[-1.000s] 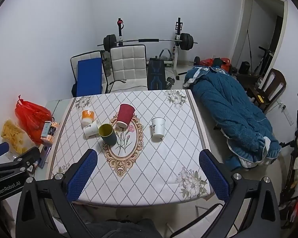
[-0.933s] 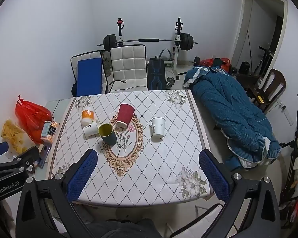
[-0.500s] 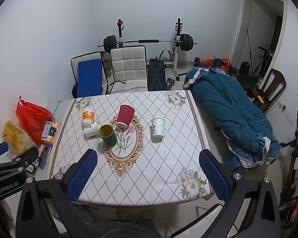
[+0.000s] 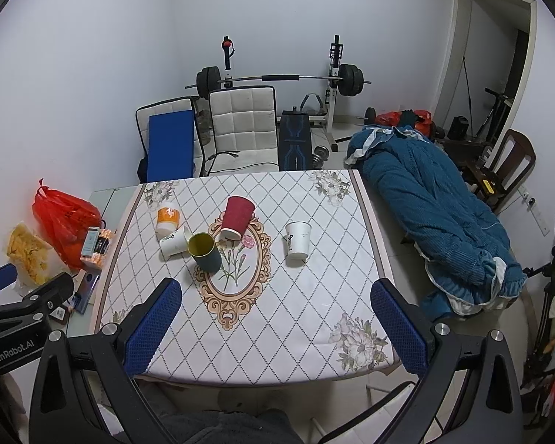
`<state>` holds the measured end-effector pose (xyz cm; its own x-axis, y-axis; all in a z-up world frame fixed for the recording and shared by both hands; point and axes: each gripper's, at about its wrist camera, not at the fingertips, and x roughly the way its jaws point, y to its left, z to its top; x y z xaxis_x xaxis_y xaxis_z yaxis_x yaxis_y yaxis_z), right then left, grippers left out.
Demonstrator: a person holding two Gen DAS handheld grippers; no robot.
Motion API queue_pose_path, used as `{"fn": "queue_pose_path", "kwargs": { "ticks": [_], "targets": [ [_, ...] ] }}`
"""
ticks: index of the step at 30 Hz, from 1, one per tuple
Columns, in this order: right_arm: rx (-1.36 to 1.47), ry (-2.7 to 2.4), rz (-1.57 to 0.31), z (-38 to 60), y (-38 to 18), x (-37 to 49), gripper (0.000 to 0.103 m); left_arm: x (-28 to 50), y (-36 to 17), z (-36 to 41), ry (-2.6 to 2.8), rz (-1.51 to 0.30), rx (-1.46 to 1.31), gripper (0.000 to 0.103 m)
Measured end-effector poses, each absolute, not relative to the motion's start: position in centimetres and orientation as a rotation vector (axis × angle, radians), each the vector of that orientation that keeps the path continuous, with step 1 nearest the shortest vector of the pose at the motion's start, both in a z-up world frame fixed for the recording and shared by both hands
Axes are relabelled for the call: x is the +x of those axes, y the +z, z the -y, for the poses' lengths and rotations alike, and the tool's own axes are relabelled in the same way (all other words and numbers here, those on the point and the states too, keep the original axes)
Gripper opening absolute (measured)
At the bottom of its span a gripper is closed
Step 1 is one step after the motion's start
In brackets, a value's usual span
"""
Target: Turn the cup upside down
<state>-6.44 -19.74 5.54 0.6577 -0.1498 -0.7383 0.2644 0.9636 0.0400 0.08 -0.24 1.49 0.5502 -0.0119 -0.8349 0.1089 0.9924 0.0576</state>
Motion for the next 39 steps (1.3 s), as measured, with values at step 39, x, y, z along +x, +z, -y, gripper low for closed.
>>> {"fn": "queue_pose_path", "kwargs": {
  "ticks": [39],
  "targets": [
    [0.159,-0.226,-0.828,19.8,4.4,-6.5,0.103,0.4,1.1,0.3,-0.074,-0.975,0.097,0.103]
  ]
}}
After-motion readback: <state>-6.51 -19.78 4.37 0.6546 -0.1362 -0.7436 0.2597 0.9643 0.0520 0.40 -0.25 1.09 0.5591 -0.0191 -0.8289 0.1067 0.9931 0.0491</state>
